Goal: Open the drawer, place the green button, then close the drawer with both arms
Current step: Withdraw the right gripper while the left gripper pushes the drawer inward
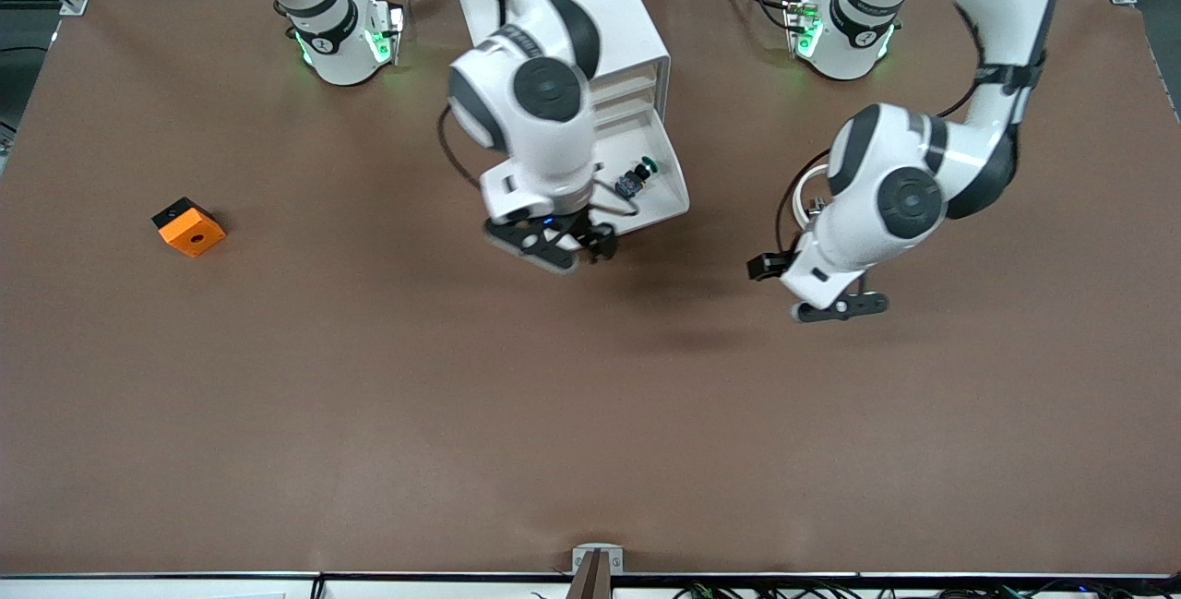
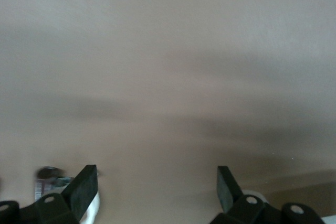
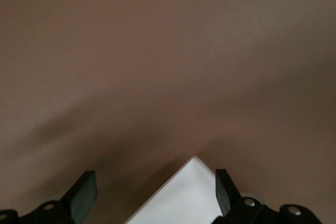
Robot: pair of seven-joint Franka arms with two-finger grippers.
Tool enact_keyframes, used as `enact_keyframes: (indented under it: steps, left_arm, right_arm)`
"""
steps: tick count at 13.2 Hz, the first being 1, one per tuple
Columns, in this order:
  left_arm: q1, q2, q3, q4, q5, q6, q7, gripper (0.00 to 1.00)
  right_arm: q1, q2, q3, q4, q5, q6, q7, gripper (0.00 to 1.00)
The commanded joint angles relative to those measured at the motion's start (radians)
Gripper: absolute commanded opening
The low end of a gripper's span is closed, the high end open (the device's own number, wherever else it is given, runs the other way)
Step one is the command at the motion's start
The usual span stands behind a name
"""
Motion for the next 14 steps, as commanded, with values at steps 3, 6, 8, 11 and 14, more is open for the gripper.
enact_keyframes:
  steps: [3, 6, 8, 11, 14]
  left_arm:
    - [-0.128, 0.173, -0.029, 0.134, 0.003, -0.002, -0.317, 1.00]
    - [-0.211, 0.212, -0.031, 0.157, 0.000, -0.002, -0.409, 1.00]
    - [-0.226, 0.212, -0.051, 0.150, -0.017, -0.005, -0.414, 1.00]
    - [-0.246, 0.225, -0.089, 0.147, -0.052, -0.005, -0.432, 1.00]
    - [-0.309, 0.227, -0.104, 0.145, -0.055, -0.005, -0.492, 1.00]
  right_arm:
    - [-0.254, -0.119, 0.020, -0.017, -0.006, -0.202, -0.447, 1.00]
    - [-0.395, -0.191, 0.020, -0.018, -0.006, -0.316, -0.718, 1.00]
    - [-0.483, -0.230, 0.020, -0.017, -0.006, -0.366, -0.888, 1.00]
    - [-0.605, -0.282, 0.020, -0.017, -0.009, -0.426, -1.065, 1.00]
    - [-0.704, -0.311, 0.018, -0.015, -0.012, -0.472, -1.153, 1.00]
